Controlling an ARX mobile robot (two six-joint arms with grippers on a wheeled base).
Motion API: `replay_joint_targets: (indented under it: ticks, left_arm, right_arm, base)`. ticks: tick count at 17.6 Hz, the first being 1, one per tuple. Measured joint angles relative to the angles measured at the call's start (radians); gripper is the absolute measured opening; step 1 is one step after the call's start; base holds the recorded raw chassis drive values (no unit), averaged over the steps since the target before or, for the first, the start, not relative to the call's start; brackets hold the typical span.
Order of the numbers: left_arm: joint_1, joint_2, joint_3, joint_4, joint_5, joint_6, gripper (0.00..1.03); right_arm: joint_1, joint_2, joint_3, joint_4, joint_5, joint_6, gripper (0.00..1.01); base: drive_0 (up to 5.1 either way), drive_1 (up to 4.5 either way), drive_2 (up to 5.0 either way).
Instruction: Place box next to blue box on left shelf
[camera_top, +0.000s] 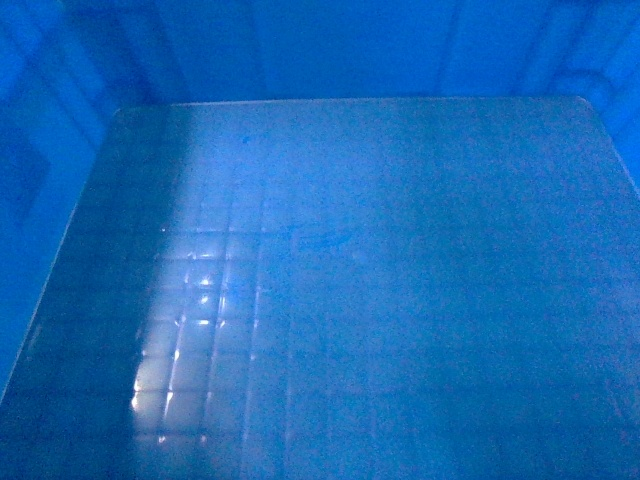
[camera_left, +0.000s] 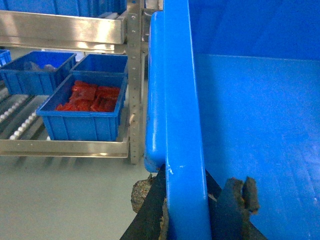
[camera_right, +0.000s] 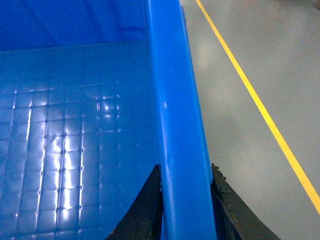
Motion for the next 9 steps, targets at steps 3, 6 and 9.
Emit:
replay_joint_targets:
  ticks: [3,6,9]
  left_arm:
    - [0.0,0.0,0.0,-0.001,0.0,0.0,0.09]
    - [0.0,-0.001,0.0,0.0,0.0,0.0,0.09]
    - [0.0,-0.001,0.0,0.002,-0.001,0.0,0.09]
  right_arm:
    - [0.0,0.0,0.0,0.001,0.001,0.0,0.18]
    - [0.0,0.0,0.0,0.002,0.0,0.0,0.18]
    - [0.0,0.0,0.0,0.003,0.0,0.0,0.18]
  base:
    - [-4.9,2.44,2.4]
    - [-4.9,3.1,1.7]
    - [-4.9,3.38,1.2]
